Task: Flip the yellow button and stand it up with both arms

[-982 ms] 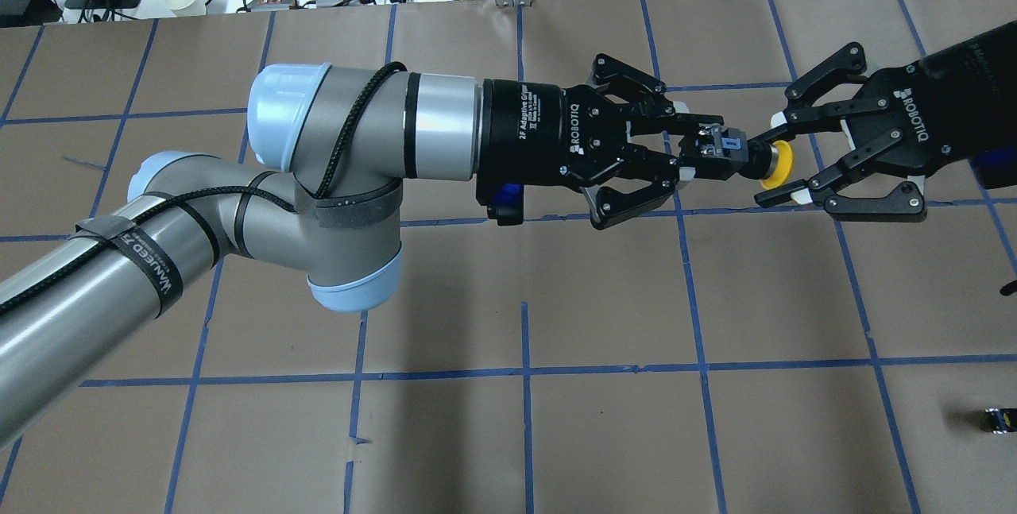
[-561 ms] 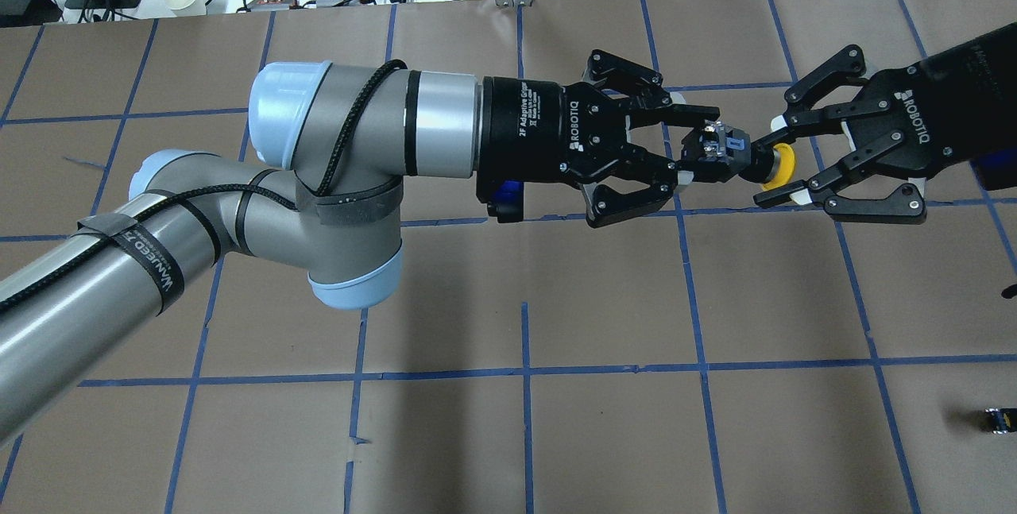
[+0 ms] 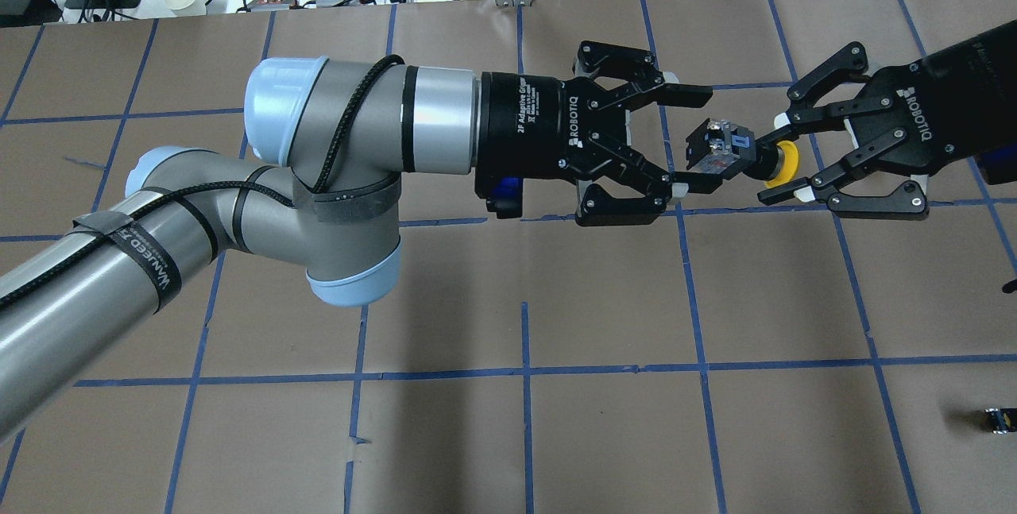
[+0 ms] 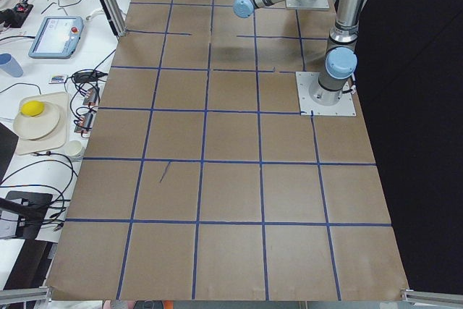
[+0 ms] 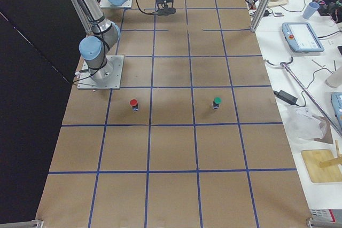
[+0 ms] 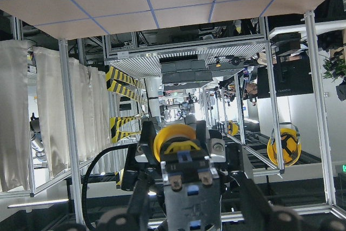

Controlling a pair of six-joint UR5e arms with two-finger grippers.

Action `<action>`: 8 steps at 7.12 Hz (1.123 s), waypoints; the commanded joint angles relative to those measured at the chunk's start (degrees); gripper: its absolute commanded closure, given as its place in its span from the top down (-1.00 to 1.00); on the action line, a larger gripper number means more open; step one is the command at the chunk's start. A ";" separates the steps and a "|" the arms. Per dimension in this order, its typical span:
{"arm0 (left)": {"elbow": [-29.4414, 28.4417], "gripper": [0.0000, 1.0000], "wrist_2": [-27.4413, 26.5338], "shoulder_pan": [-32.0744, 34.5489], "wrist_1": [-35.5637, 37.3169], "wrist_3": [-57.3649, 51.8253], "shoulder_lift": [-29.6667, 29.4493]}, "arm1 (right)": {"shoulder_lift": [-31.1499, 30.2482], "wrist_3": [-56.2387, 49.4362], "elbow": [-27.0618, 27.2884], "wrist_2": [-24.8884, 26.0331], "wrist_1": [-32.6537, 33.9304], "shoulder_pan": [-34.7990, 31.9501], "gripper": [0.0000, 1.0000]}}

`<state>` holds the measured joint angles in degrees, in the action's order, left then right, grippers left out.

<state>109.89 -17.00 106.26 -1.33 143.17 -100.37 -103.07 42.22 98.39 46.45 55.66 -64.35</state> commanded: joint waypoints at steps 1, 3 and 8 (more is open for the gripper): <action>-0.99 0.98 0.30 -1.39 -0.08 -0.43 0.53 | 0.06 -4.48 0.05 4.24 3.11 0.45 -0.59; -3.45 0.77 -0.23 -2.81 -0.86 -6.20 -0.87 | 0.06 -13.16 -0.22 10.30 8.22 1.86 -0.62; -9.60 0.98 -0.32 -3.34 -0.78 -23.72 -7.64 | 4.46 -65.44 0.74 31.99 24.81 1.87 -0.81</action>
<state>101.77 -17.33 102.95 -2.10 121.17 -107.11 -99.39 -7.31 98.59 72.43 76.41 -62.44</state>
